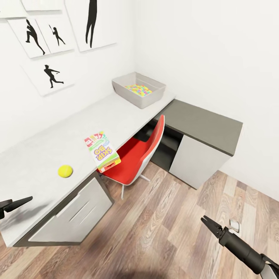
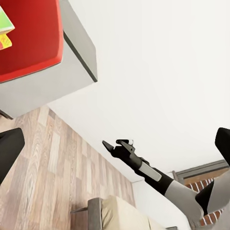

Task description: Put all the toys in the child's room - the three board games (two on the bed and one on the table), the two jigsaw puzzles on the table, and the tennis ball on the table - inside the toy box on the table in the child's room.

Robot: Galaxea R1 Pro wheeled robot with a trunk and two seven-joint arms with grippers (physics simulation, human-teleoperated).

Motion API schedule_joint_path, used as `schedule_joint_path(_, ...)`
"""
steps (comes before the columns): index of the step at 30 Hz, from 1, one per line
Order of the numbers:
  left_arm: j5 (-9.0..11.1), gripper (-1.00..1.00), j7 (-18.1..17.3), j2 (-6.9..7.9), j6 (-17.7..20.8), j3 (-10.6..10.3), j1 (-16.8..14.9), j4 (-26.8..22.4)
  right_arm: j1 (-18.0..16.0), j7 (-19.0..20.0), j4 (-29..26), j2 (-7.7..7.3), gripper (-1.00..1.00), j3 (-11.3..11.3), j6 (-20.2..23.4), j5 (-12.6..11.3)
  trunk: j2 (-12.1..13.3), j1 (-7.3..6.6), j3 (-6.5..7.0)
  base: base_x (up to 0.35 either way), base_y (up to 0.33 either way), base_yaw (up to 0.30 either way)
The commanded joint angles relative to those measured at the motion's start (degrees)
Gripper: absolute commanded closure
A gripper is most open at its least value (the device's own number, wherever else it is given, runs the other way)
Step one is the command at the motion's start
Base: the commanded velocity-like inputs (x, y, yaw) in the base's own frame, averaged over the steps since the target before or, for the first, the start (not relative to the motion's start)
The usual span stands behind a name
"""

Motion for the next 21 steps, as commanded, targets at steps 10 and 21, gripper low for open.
schedule_joint_path(10,-0.05,-1.00,-0.23,0.17,0.63,0.45,-0.02,-0.48,-0.02,0.65,0.31,0.02,-1.00,-1.74,0.58,-0.30,-4.06,2.21,-0.90,0.000,0.000,0.000)
schedule_joint_path(21,0.53,-1.00,-0.23,0.72,0.78,2.06,0.13,-1.82,0.01,2.18,0.53,-0.01,-1.00,-1.88,0.52,-0.17,-8.47,4.63,-2.04,0.000,0.000,0.000)
